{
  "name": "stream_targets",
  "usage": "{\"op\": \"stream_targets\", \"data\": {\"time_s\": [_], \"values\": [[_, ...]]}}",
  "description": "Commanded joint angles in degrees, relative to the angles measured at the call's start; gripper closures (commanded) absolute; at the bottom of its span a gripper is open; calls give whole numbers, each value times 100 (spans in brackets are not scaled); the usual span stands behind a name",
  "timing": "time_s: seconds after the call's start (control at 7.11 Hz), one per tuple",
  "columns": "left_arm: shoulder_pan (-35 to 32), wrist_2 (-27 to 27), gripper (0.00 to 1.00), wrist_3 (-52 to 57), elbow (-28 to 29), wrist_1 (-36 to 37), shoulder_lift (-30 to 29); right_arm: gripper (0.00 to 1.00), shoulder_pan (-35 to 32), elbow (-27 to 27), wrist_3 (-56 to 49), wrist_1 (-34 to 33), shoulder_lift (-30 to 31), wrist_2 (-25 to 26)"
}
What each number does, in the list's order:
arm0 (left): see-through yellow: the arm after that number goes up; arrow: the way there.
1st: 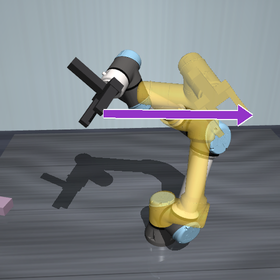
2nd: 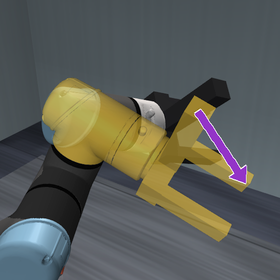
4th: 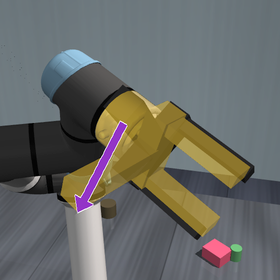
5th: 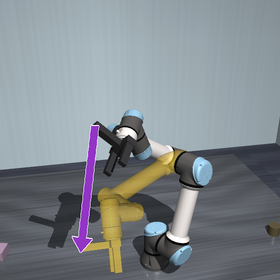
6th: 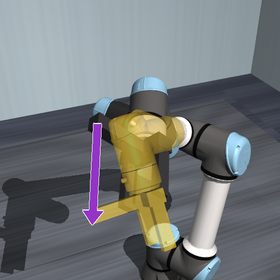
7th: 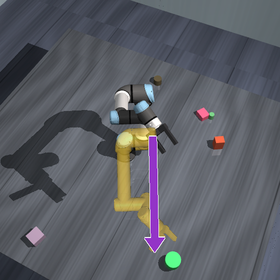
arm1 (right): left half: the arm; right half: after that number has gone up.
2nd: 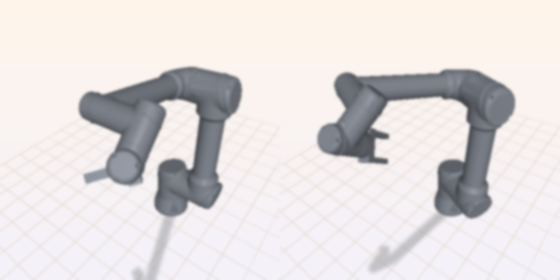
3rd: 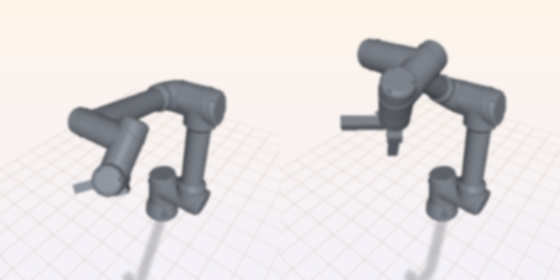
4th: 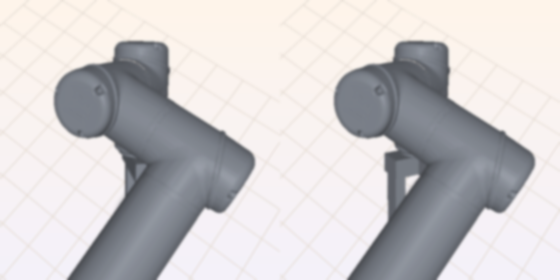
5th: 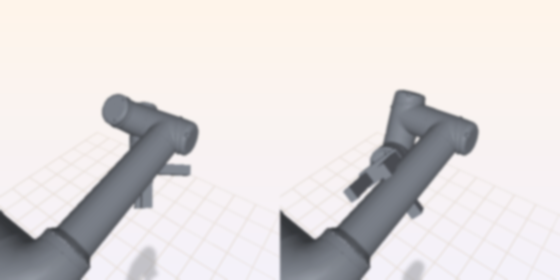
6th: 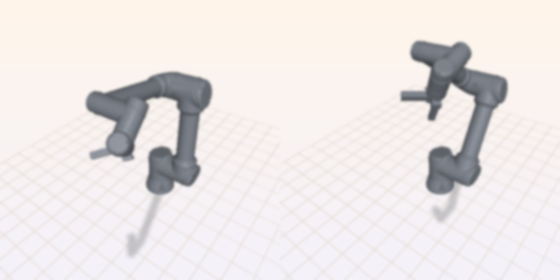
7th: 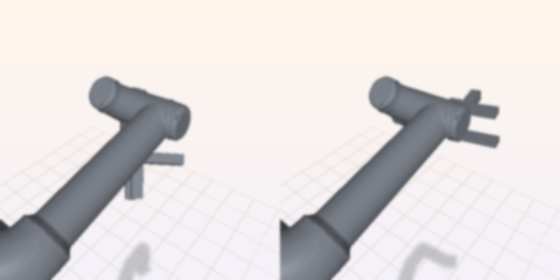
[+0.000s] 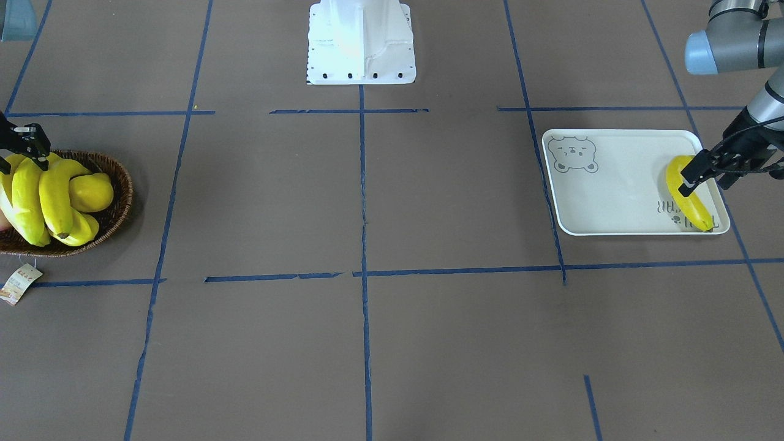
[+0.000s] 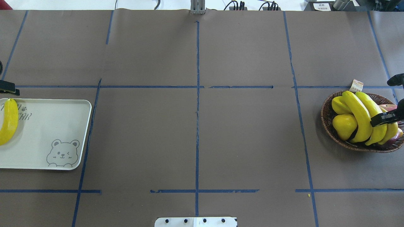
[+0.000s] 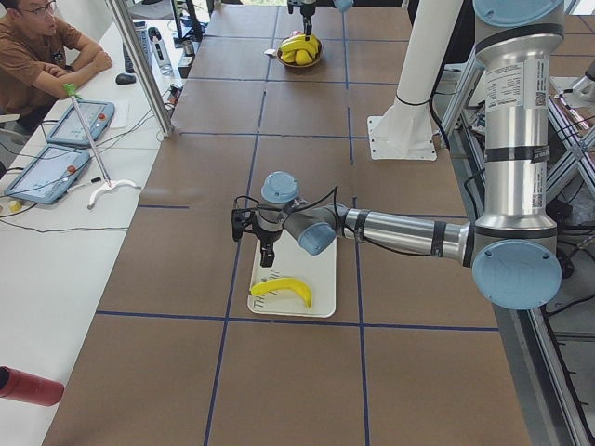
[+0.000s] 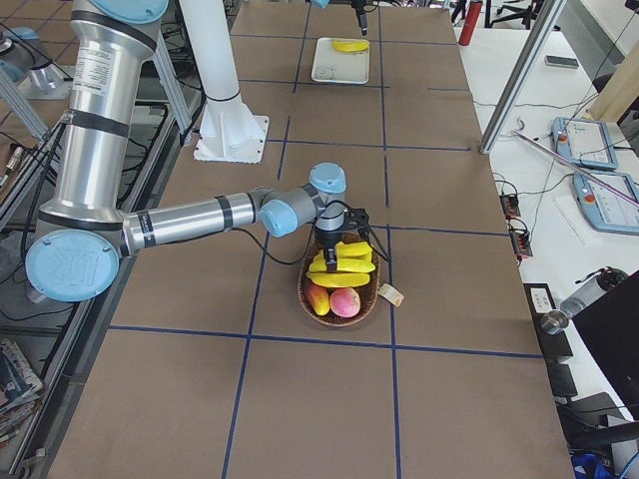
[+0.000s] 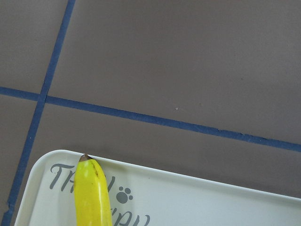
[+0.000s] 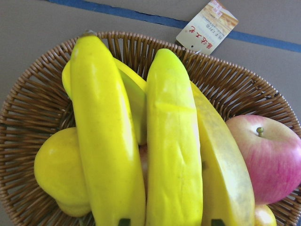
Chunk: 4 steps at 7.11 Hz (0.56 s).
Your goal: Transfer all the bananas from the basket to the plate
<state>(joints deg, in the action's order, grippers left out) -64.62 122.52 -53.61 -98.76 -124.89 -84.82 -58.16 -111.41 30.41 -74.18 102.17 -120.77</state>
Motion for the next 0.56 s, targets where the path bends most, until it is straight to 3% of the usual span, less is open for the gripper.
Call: {"op": "stream_targets", "data": {"time_s": [0.0,0.42], "values": [[-6,9,1,0,-3,0,0,37,15,32,0,-9,-5,0],[-6,0,1,0,-3,0,0,39,6,23,0,-9,-5,-17]]}}
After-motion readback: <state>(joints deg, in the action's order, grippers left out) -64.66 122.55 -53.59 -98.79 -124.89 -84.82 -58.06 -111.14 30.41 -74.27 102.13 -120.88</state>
